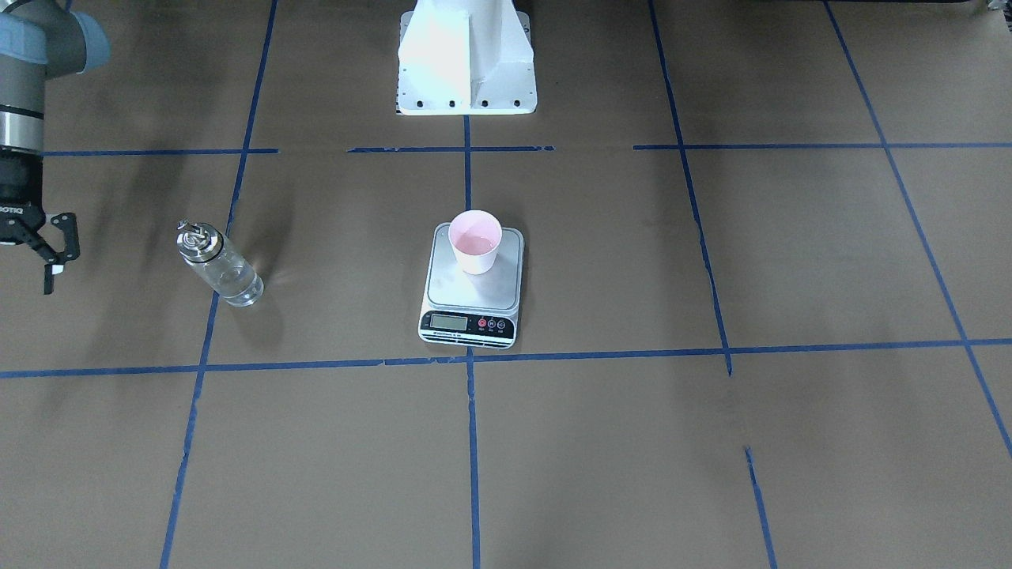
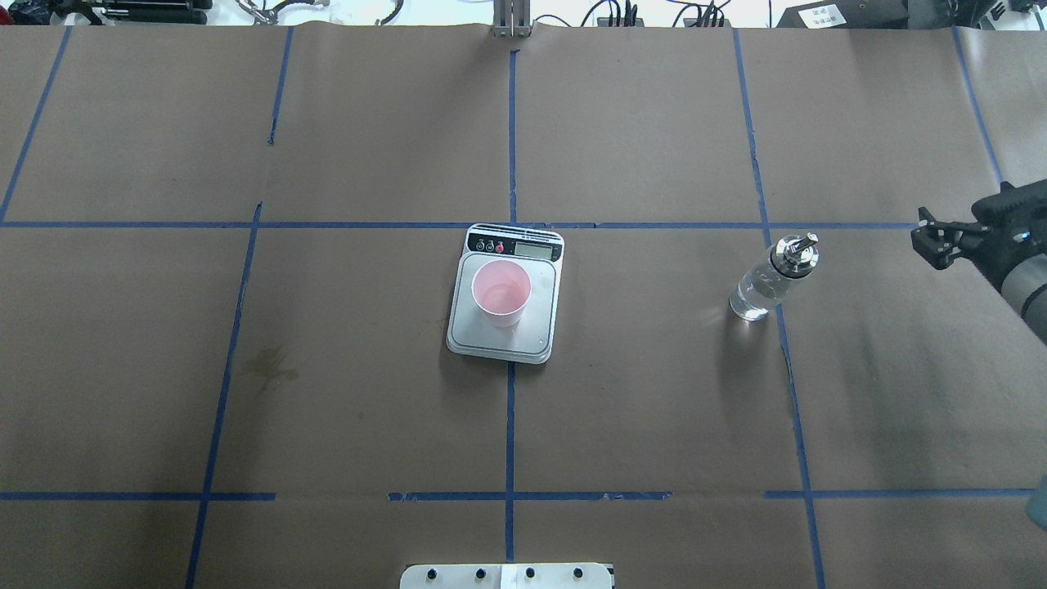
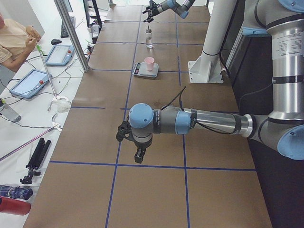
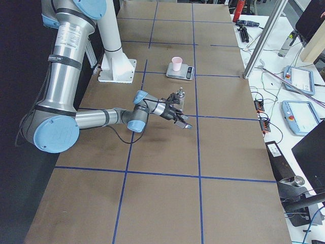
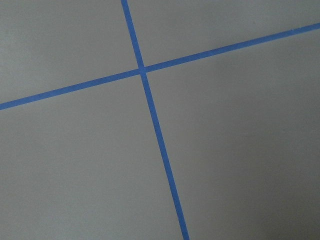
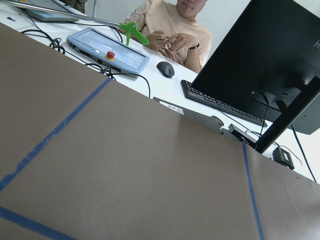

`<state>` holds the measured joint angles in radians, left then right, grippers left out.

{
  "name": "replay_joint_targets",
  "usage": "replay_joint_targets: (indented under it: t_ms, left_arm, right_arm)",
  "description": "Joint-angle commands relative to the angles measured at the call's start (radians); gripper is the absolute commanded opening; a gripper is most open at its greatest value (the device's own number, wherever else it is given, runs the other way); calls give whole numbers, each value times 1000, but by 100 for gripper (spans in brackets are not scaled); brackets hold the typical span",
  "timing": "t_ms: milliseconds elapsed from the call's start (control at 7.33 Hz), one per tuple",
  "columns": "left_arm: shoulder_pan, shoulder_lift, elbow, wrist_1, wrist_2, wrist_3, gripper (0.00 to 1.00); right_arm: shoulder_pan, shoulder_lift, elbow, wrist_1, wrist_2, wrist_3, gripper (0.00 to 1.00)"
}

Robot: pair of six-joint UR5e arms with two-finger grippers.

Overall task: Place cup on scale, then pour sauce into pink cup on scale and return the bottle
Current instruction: 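Open the right gripper and lift it away from the sauce bottle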

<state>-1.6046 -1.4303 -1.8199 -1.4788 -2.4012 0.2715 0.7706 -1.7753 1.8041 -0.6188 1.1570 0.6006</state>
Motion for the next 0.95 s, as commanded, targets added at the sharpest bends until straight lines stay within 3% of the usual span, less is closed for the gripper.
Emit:
replay_joint_targets:
  t_ms: [0,273,545,818]
  left_arm:
    - [0,1,2,0,1,0,100]
    - [0,1,8,-2,1,2,100]
    - [0,1,13,-2,1,2,100]
    - [0,1,13,-3,1,2,100]
  right_arm:
    - [247,144,-8,-276,307,-42,100]
    - [315,197,-6,-460,389,-223,100]
    - [497,209,-8,-595,600,-525,100]
    - [690,221,-11,-819,897,-568,100]
